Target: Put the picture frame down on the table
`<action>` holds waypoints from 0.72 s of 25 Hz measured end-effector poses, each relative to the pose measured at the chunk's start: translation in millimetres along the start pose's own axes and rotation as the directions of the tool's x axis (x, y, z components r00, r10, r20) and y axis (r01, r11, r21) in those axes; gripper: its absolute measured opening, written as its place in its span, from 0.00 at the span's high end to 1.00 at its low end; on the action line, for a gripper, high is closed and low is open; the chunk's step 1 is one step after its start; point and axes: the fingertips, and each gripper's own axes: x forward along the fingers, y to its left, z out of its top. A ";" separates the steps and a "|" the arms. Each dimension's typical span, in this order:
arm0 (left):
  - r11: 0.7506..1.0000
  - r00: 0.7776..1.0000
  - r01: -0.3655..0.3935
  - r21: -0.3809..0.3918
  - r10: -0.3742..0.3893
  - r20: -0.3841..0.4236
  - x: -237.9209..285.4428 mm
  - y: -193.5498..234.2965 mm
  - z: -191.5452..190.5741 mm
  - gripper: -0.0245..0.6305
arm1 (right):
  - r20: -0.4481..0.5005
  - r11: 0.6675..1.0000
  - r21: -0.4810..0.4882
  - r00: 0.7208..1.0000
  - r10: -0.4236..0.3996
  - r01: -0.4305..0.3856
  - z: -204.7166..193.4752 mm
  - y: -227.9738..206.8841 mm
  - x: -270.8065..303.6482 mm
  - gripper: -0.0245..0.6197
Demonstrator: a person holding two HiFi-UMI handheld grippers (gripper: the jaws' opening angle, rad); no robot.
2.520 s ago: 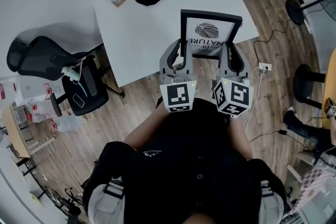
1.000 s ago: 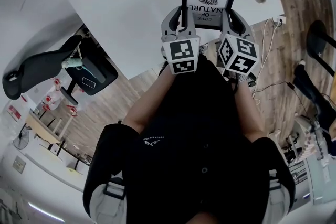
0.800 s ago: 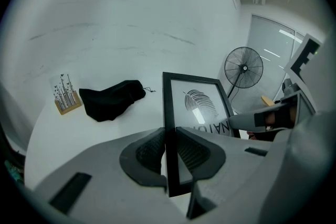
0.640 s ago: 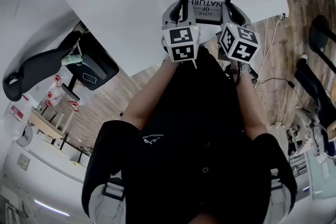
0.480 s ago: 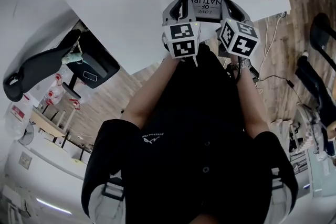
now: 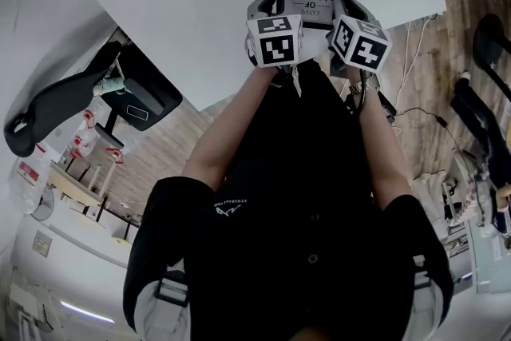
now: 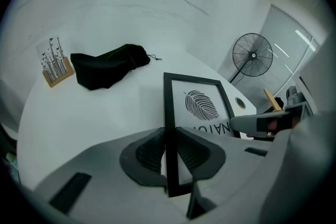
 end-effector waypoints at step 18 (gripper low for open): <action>0.998 0.994 0.003 -0.066 -0.010 -0.111 28.1 10.3 -28.0 0.85 | -0.049 1.000 -0.013 0.999 -0.018 0.017 -22.7 -6.6 31.2 0.86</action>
